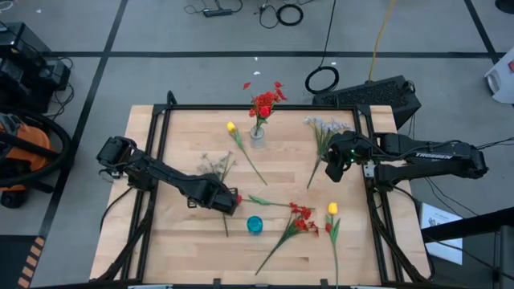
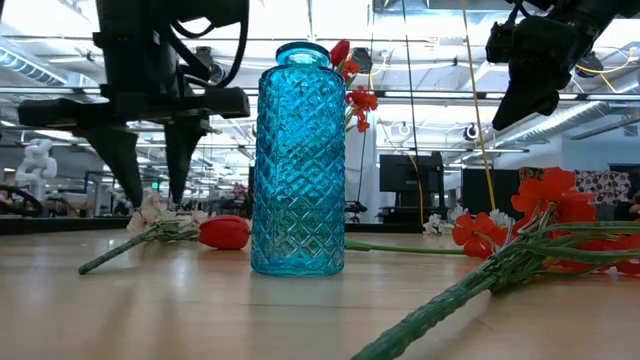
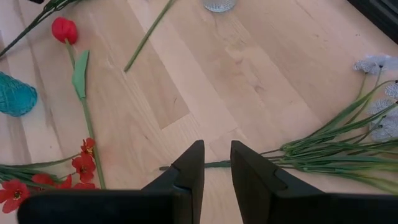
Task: Sort flowers into vase by color
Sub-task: Put the bottom white flowers into the blue vase
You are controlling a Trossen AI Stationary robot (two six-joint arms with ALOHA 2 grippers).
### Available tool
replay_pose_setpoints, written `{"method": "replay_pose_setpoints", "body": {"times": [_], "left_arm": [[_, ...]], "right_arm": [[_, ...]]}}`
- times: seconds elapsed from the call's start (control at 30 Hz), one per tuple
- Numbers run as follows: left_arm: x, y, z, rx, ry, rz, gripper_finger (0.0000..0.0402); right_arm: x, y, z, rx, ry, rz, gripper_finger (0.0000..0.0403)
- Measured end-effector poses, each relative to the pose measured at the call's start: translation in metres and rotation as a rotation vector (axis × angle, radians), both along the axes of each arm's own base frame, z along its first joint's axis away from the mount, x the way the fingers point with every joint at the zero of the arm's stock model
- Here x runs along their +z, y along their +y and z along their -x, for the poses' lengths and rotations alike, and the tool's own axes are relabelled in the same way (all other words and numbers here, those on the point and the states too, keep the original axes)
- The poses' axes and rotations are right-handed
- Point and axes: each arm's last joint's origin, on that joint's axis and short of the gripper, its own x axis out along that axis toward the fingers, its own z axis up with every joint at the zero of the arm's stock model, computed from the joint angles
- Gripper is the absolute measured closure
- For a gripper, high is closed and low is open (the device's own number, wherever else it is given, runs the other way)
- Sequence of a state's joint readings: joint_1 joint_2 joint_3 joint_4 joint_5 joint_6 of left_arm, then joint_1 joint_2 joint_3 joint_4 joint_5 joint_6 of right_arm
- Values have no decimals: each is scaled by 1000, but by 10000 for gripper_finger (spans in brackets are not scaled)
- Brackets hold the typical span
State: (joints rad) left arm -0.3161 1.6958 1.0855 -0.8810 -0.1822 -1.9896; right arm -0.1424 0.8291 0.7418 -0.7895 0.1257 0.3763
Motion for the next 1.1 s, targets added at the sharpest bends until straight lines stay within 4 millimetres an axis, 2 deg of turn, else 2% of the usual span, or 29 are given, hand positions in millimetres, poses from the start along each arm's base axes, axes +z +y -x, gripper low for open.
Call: {"method": "replay_pose_setpoints", "body": {"times": [0.2,0.67,0.8,1.0,1.1], "left_arm": [[-7,9,-5,45,27,30,233],[-46,16,-23,97,90,82,237],[-49,16,-23,98,104,89,276],[-42,16,-18,90,126,78,383],[-32,17,-11,83,125,24,385]], "right_arm": [[0,0,0,0,0,0,333],[0,0,0,0,1,0,333],[0,0,0,3,2,2,333],[0,0,0,6,2,5,333],[0,0,0,6,2,5,333]]}}
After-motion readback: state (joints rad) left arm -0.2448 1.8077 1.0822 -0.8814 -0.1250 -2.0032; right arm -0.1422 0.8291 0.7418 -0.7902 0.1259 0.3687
